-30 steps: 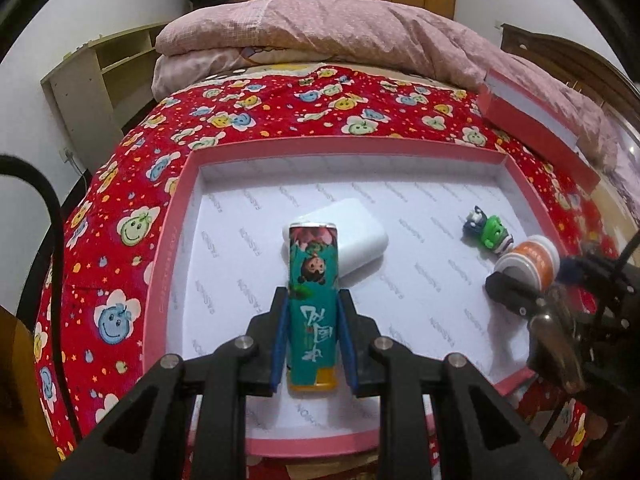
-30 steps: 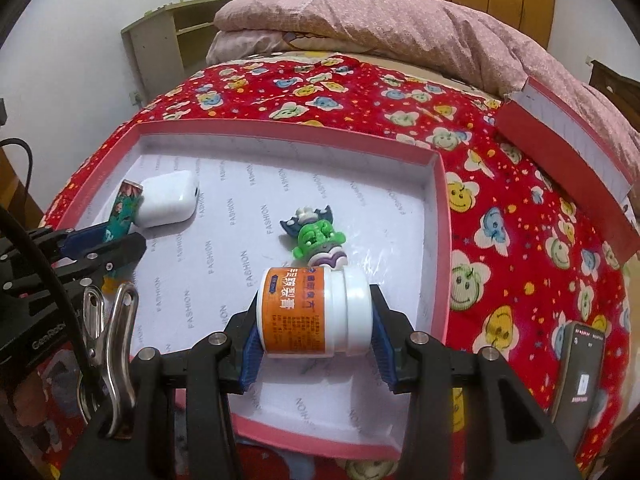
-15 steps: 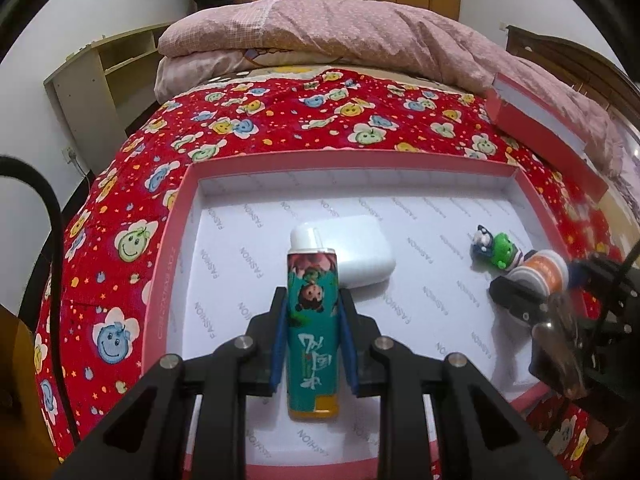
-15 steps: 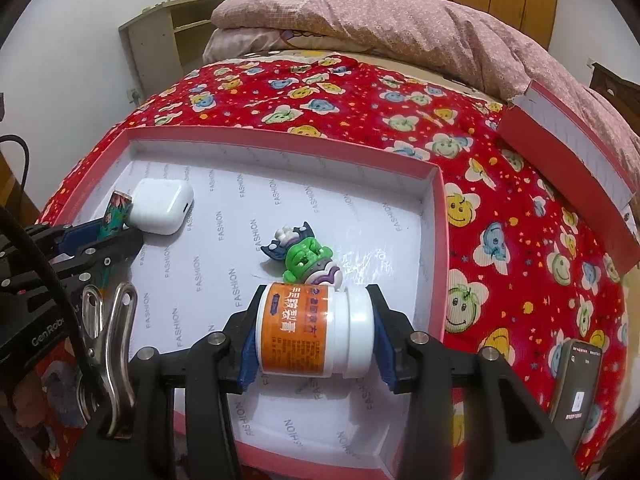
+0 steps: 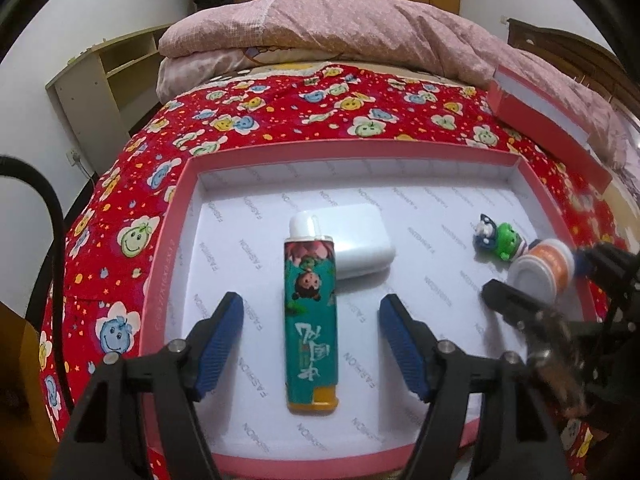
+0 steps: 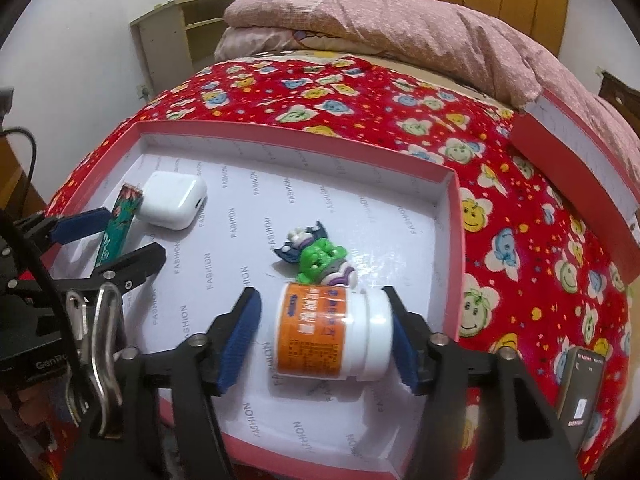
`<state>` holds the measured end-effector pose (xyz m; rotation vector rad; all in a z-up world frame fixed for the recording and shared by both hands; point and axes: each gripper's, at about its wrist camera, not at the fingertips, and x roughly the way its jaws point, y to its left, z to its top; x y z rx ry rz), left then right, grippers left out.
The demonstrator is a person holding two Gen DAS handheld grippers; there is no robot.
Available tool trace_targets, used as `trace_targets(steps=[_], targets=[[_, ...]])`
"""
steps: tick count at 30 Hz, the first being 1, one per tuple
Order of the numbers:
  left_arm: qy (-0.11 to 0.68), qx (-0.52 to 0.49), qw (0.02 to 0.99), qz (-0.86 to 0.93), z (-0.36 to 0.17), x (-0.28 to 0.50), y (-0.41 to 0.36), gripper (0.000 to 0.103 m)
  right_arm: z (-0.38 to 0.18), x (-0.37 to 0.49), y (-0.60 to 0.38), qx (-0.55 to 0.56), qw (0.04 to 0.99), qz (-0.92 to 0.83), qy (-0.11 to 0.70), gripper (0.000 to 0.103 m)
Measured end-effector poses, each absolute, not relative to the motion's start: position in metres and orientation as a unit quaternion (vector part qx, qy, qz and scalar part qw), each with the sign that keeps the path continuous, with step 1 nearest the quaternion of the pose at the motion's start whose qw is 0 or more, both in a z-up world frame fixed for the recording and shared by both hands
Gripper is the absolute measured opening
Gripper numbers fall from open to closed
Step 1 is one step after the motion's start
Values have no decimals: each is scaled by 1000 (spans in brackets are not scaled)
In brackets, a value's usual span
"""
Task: Organize rigid objects
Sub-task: 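Lower lighter into box beside earbud case with left tool while right tool lowers bottle in, then open both tools and withdraw them from the box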
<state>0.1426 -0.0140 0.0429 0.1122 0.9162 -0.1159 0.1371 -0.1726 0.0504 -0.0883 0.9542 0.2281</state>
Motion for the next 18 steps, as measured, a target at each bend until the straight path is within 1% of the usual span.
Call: trace_targets(steps=[5, 18], targets=[[433, 63, 898, -50, 48, 133, -12, 74, 55, 132, -176, -22, 882, 113, 457, 65], [412, 42, 909, -51, 80, 95, 8, 75, 89, 102, -177, 2, 893, 140, 427, 65]])
